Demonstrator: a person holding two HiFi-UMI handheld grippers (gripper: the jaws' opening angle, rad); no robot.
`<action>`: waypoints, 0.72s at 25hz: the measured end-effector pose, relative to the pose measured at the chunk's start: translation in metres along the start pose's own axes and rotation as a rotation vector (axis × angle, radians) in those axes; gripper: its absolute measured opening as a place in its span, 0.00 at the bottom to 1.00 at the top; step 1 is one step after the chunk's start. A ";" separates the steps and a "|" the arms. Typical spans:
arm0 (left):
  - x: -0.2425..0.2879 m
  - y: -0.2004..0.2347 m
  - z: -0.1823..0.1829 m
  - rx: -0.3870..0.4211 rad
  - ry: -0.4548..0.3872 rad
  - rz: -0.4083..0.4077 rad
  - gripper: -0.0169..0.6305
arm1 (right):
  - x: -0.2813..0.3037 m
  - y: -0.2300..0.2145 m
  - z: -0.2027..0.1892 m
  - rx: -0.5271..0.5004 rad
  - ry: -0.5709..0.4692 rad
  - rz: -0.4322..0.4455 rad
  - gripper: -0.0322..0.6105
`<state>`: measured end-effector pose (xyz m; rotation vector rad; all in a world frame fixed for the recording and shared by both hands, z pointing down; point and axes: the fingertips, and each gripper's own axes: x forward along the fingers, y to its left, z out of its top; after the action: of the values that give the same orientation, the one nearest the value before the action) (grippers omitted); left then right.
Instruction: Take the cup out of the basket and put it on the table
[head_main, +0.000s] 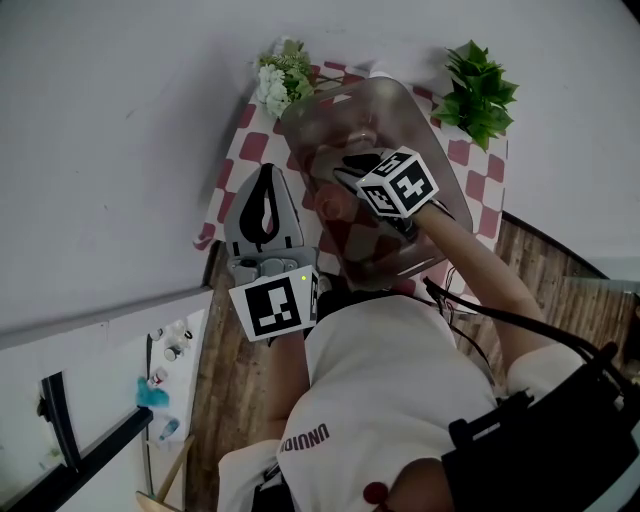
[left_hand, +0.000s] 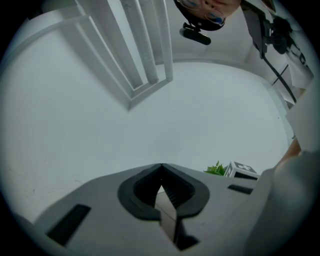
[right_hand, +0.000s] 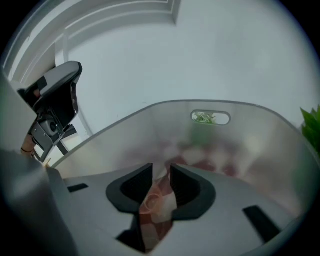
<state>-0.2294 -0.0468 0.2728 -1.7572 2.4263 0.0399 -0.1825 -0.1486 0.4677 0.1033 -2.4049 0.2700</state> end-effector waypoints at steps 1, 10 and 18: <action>0.000 0.000 0.000 0.002 0.001 -0.002 0.05 | 0.003 -0.001 -0.003 -0.002 0.015 0.000 0.22; 0.000 0.001 -0.001 -0.036 0.020 0.011 0.05 | 0.019 -0.003 -0.021 -0.025 0.080 -0.005 0.22; 0.002 0.004 0.002 -0.047 0.018 0.018 0.05 | 0.032 -0.001 -0.042 -0.026 0.154 0.030 0.23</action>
<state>-0.2334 -0.0476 0.2708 -1.7634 2.4735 0.0843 -0.1794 -0.1398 0.5202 0.0329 -2.2580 0.2514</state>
